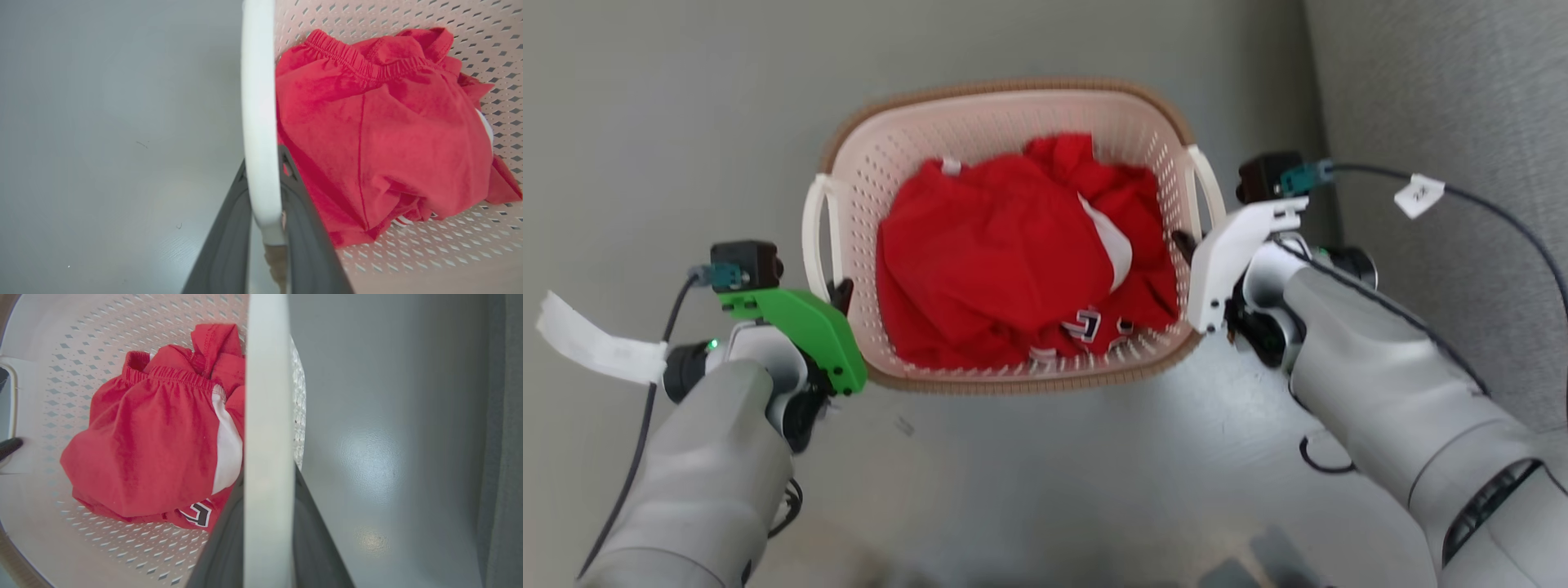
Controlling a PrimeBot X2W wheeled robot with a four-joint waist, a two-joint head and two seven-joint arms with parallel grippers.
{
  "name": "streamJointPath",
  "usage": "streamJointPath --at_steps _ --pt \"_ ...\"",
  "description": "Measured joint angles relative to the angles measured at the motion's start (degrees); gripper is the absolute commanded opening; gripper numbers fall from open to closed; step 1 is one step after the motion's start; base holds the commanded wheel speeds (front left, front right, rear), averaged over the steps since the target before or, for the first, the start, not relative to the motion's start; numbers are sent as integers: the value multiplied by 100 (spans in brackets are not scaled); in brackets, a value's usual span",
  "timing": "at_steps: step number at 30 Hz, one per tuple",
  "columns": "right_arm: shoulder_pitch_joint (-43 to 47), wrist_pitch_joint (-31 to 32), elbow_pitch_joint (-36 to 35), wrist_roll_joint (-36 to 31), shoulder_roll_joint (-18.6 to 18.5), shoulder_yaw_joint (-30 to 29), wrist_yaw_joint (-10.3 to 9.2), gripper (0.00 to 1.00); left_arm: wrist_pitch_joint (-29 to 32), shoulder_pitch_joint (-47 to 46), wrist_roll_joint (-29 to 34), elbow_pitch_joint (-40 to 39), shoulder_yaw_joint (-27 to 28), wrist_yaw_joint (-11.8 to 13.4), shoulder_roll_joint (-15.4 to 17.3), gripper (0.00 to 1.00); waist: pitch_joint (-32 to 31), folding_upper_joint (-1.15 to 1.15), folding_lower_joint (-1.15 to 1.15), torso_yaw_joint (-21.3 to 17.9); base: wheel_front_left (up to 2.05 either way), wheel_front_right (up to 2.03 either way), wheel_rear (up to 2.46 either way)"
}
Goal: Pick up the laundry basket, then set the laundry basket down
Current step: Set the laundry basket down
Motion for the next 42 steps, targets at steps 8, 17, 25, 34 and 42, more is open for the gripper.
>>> streamJointPath --at_steps 8,17,25,34,42 --pt "-391 -74 7 -60 -8 73 2 0 -119 -302 99 13 2 22 36 0 543 0 0 74 0 0 0" --pt "-725 -297 54 -63 -15 67 15 0 -304 -638 175 76 2 49 46 0 1108 0 0 113 0 0 0" --pt "-901 -505 121 -63 -8 63 65 0 -502 -855 187 133 18 108 22 0 1513 0 0 158 0 0 0" --pt "-1118 -742 218 -62 -10 36 108 0 -668 -1072 233 178 37 113 -23 0 1834 0 0 215 0 0 0" --pt "-1233 -953 283 -13 -10 -16 126 0 -779 -1232 243 256 58 114 -77 0 2093 0 0 281 0 0 0"
